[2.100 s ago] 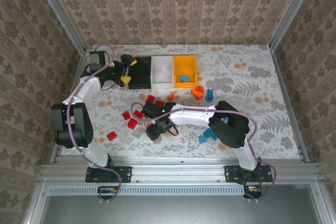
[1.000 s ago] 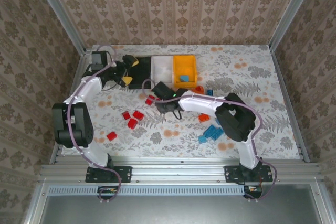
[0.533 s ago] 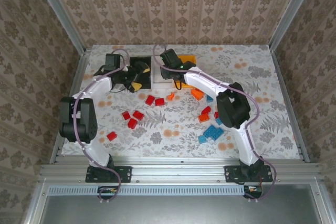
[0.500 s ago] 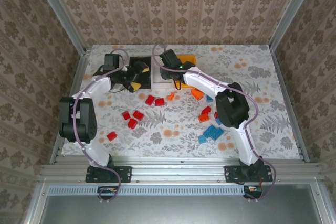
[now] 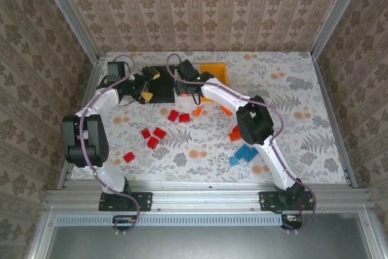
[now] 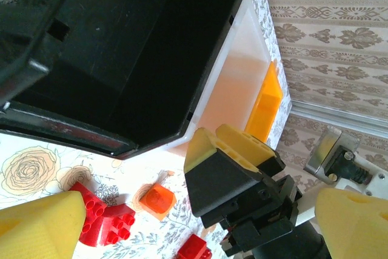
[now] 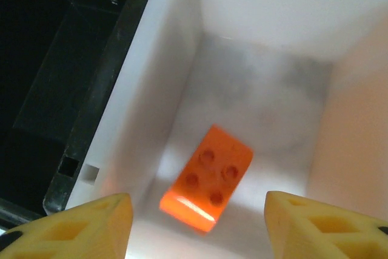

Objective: Sort the legos into containers by color

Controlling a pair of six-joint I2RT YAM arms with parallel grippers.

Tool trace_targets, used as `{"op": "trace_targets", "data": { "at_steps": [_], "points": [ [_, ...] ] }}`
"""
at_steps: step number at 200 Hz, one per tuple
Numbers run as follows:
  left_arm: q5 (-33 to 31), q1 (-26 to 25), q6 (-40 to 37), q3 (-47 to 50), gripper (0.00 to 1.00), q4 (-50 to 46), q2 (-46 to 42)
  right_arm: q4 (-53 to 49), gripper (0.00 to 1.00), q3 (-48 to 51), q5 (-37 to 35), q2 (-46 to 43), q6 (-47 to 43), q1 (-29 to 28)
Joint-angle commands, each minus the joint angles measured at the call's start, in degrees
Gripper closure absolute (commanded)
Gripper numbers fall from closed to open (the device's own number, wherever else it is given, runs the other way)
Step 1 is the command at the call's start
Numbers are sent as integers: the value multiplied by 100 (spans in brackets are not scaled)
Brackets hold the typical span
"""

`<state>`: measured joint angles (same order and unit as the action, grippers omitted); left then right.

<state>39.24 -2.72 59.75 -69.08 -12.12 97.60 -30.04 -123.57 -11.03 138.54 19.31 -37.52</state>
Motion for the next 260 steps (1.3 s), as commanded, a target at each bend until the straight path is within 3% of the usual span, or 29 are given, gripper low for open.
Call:
{"op": "trace_targets", "data": {
  "at_steps": [1, 26, 51, 73, 85, 101, 125, 156, 175, 208, 260],
  "points": [
    [58, 70, -74, -5, 0, 30, -48, -289, 38, -246, 144, -211, 37, -93],
    [-118, -24, -511, -193, 2, -281, -96, -115, 37, 218, 28, -912, 95, -124],
    [-846, -437, -2222, -1044, 9, -1525, -56, 500, 38, 1541, -152, -2146, 178, -120],
    [-2106, -1014, -4064, -2069, 14, -3126, 66, 1052, 39, 3082, -242, -3273, 269, -53],
    [-2919, -1361, -4548, -2221, 13, -3518, 40, 1255, 40, 3877, -244, -3835, 427, 56],
    [-3512, -1804, -5007, -2178, 11, -3874, 13, 1421, 40, 4810, -314, -4462, 648, 175],
    [-3996, -2163, -4892, -1821, 16, -4337, -130, 1716, 39, 6127, -407, -5313, 882, 227],
    [-4101, -2175, -4186, -280, 16, -3804, -1210, 1906, 38, 7073, -221, -5840, 1114, 230],
    [-3833, -2261, -3797, 605, 17, -3685, -1767, 1825, 37, 7249, -85, -5838, 1109, 234],
    [-4105, -2567, -3420, 1552, 16, -3607, -2293, 1800, 35, 7398, 71, -5838, 1049, 245],
    [-3889, -2580, -3279, 2193, 26, -2919, -2054, 1873, 35, 7435, 145, -6038, 976, 289]
  ]
}}
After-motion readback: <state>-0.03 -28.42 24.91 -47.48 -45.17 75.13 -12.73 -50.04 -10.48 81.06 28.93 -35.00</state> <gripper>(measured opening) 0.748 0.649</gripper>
